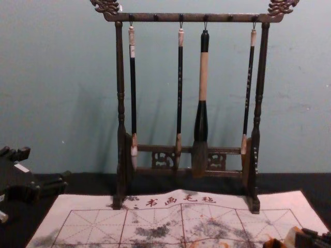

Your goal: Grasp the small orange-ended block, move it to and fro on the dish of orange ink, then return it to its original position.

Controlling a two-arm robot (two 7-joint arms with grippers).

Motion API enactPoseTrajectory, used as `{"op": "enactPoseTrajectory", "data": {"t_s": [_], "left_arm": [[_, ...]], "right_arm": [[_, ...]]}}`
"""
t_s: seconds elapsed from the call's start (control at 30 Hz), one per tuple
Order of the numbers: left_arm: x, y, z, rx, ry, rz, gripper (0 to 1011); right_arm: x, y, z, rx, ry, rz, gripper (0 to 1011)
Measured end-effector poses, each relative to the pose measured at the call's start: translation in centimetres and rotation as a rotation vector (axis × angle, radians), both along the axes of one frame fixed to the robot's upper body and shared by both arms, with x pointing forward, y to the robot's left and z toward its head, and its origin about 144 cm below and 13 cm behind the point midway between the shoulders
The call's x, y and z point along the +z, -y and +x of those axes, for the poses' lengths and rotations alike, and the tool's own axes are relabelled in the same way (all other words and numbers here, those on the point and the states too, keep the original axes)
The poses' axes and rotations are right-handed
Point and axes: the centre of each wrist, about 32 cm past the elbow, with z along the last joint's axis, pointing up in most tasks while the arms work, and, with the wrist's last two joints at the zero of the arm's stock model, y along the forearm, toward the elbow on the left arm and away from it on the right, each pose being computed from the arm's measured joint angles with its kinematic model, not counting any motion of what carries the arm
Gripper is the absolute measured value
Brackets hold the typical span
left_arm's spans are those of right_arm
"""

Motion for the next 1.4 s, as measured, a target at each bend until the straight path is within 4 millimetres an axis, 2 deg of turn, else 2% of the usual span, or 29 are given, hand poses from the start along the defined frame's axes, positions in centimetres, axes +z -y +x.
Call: {"op": "enactPoseTrajectory", "data": {"t_s": [0.87,1.4], "left_arm": [[0.0,0.0,0.0,0.0,0.0,0.0,1001],[0.0,0.0,0.0,0.0,0.0,0.0,1001]], "right_arm": [[0.2,-0.1,0.0,0.006,-0.003,0.001,83],[1.4,0.1,-0.1,-0.012,0.039,0.009,83]]}}
